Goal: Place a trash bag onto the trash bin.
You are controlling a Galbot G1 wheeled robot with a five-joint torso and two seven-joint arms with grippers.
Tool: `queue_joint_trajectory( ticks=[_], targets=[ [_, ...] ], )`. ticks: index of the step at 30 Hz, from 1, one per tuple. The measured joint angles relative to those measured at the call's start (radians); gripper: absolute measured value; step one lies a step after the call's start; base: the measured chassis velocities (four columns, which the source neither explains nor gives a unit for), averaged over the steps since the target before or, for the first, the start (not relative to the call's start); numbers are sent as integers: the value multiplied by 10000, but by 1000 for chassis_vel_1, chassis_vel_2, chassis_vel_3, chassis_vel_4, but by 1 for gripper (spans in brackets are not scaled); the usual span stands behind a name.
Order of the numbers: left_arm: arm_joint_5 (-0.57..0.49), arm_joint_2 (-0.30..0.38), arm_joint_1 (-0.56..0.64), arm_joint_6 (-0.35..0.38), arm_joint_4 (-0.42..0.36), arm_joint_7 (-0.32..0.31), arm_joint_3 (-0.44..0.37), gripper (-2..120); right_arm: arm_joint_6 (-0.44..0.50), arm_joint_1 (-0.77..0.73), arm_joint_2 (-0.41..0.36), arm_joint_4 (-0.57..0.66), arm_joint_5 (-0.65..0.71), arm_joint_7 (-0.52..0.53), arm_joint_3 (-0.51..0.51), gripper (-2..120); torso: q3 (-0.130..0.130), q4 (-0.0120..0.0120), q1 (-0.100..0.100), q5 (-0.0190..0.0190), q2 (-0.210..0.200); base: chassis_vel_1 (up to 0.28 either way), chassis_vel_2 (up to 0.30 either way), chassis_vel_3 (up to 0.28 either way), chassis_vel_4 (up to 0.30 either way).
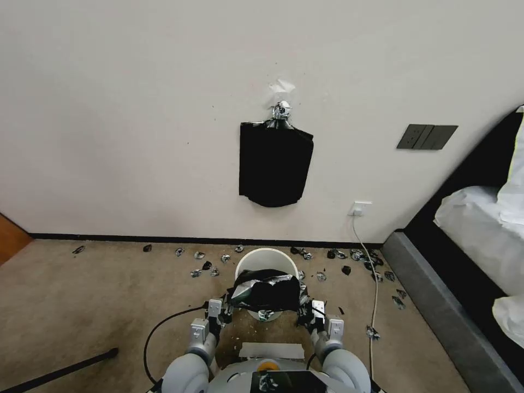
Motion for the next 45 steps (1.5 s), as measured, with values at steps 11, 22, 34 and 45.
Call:
queue_joint_trajectory(
  ticks=[11,22,34,45],
  targets=[
    [674,415,573,-710,-299,656,-317,95,312,-895,-315,580,-735,-436,378,93,0,1,0,0,0,0,0,0,0],
    [2141,858,1374,-2523,-172,1765,-925,100,1383,-1984,-715,1089,-1745,-1442,822,100,0,0,0,0,0,0,0,0,0],
    [2426,1269,2220,-4804,373,3026,-2047,100,2181,-2449,-725,1406,-2744,-1952,980,100,-1,0,0,0,0,0,0,0,0],
    [1278,-90,2896,-5767,68,3340,-3633,100,3822,-2232,-828,1141,-3461,-3956,1626,100,0,-1,0,2,0,0,0,0,0]
  ],
)
